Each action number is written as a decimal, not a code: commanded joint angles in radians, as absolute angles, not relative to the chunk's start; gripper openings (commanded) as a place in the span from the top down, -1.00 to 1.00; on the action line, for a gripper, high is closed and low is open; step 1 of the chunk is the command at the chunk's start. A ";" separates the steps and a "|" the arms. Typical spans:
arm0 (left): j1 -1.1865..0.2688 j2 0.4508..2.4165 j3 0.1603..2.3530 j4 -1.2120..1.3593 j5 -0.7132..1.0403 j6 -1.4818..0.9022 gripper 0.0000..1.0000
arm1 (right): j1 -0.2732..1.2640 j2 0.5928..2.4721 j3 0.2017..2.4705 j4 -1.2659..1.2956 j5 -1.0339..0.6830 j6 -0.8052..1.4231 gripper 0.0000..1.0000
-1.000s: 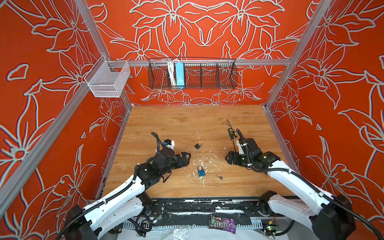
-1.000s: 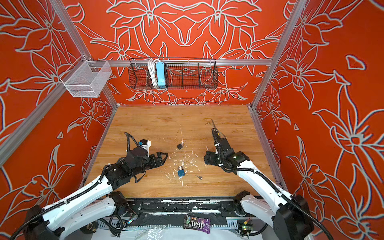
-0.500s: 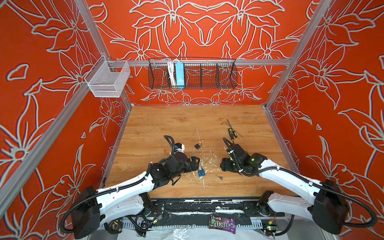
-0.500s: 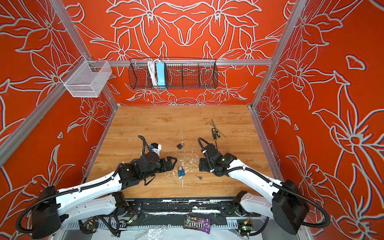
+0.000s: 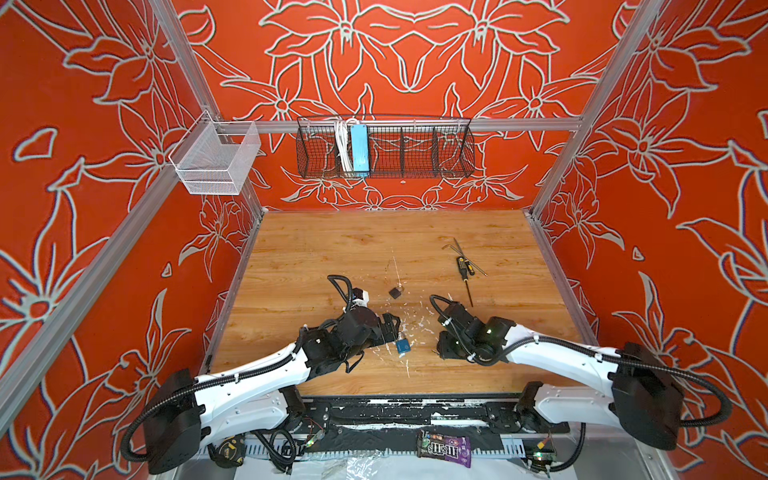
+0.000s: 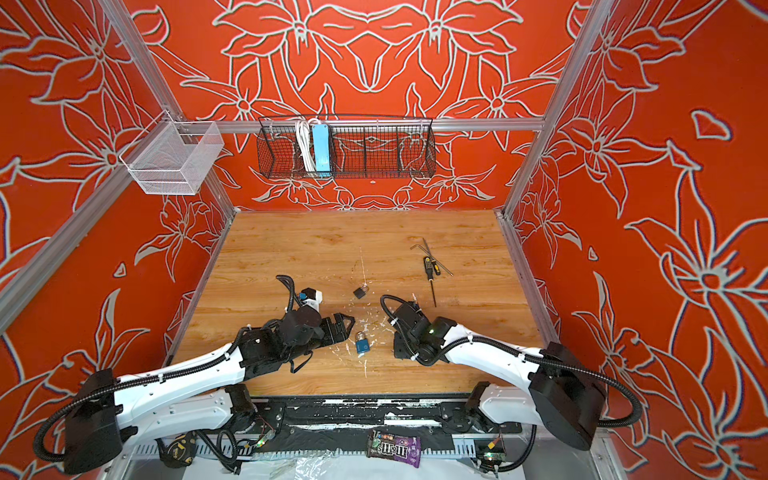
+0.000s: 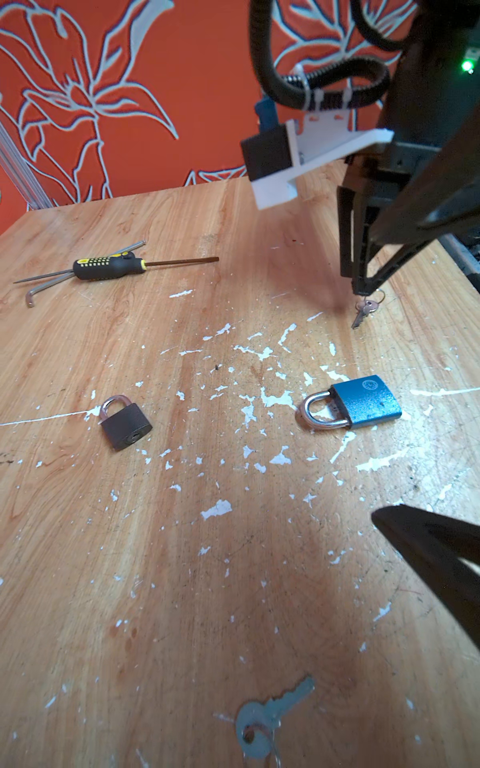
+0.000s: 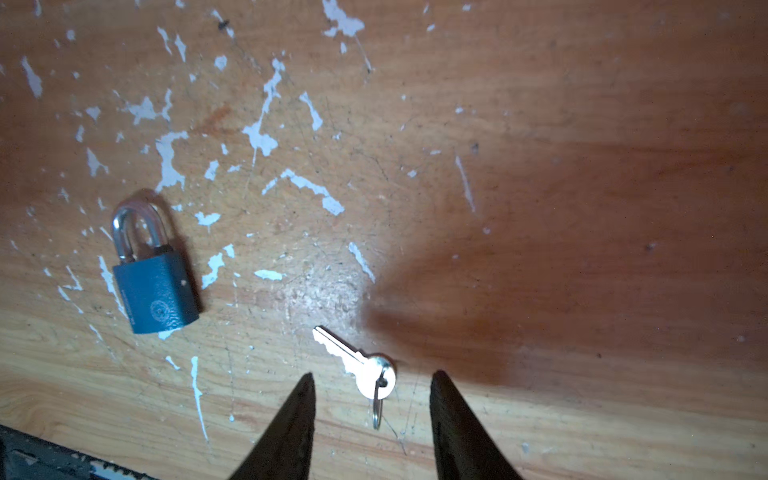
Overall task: Unlock with the key
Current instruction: 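Lower the right gripper onto the silver key and close it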
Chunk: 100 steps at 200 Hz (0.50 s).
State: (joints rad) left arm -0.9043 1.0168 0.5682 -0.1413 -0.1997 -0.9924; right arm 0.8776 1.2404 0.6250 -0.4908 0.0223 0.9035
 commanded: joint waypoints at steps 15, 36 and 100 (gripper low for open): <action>-0.911 1.001 0.561 -0.161 -0.233 -1.019 -0.95 | 0.907 1.270 0.615 -0.483 0.070 0.962 0.23; -0.911 1.007 0.559 -0.162 -0.233 -1.024 -0.95 | 0.916 1.282 0.613 -0.485 0.083 0.965 0.30; -0.911 1.026 0.575 -0.161 -0.215 -1.031 -0.95 | 0.919 1.302 0.574 -0.438 0.050 0.982 0.49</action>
